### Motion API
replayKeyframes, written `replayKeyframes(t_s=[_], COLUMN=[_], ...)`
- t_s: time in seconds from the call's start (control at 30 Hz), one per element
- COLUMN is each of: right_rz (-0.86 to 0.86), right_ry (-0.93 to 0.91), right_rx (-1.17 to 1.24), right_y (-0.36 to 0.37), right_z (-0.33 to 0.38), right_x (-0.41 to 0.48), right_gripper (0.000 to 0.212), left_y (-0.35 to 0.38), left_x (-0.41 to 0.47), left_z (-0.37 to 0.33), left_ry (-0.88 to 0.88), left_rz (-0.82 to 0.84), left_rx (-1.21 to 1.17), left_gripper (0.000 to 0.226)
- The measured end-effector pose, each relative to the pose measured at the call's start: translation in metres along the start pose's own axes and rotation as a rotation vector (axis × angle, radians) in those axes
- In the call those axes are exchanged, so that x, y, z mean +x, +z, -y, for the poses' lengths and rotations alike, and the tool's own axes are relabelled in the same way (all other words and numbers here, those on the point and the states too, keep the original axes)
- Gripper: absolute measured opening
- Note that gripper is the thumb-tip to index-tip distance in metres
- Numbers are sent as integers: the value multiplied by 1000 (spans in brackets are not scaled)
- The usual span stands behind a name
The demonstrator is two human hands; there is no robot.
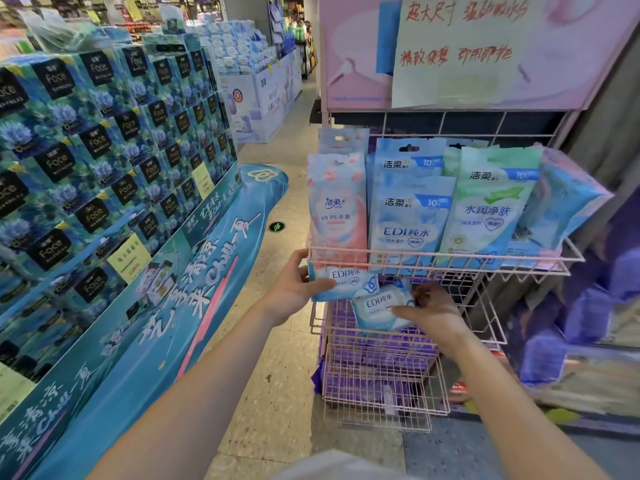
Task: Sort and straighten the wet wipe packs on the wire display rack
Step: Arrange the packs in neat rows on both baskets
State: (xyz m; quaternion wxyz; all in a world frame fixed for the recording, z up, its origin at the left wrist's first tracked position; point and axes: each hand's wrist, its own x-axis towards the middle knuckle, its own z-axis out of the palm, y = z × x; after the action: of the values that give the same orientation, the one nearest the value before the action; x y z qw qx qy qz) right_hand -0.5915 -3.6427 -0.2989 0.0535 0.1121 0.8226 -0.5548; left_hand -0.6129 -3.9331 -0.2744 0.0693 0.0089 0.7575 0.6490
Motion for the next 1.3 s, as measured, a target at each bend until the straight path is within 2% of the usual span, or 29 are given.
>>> replayKeyframes(t_s=[0.1,0.23,0.33,0.43,0.5,0.57,0.67,0.73,0.8,0.9,0.97,1.07,1.1,1.2,1.3], right_rz=[5,10,21,45,83,109,157,200,225,261,264,288,306,306,254], right_ry=[-15,7,18,47,54,43,49,51,61,93,106,150,168,161,112], right_rx=[178,286,376,454,465,440,353,282,221,189,188,259,286,211,107], right_y=[-21,-48,-53,-50,-46,-43,-38,-32,-26,-19,-14,-1,5,23,32], right_z=[2,-5,-11,-15,-17,-16,-7,-3,2,9,14,19,21,24,27], right_x=[-12,-26,-34,-35,-34,-33,-28,-22,-19,-15,-12,-8,-8,-10,-11], right_gripper=[65,41,42,46,47,45,41,42,49,57,59,57,57,55,53], left_y=[9,25,32,37,39,40,45,47,45,36,28,22,22,24,29], left_x=[10,19,26,28,30,29,27,26,26,25,26,28,28,24,9], left_z=[-8,-14,-17,-25,-25,-23,-20,-16,-10,-1,2,5,5,8,22], left_ry=[21,-39,-13,-14,-54,-73,-58,-17,-13,-16,43,89,81,7,-57], left_rz=[33,85,87,113,157,158,122,66,26,-38,-70,-95,-127,-182,-386], left_rx=[62,177,242,376,597,826,993,1046,1028,1006,971,940,932,849,543], left_gripper=[56,38,36,49,48,31,38,33,20,30,11,56,62,55,60])
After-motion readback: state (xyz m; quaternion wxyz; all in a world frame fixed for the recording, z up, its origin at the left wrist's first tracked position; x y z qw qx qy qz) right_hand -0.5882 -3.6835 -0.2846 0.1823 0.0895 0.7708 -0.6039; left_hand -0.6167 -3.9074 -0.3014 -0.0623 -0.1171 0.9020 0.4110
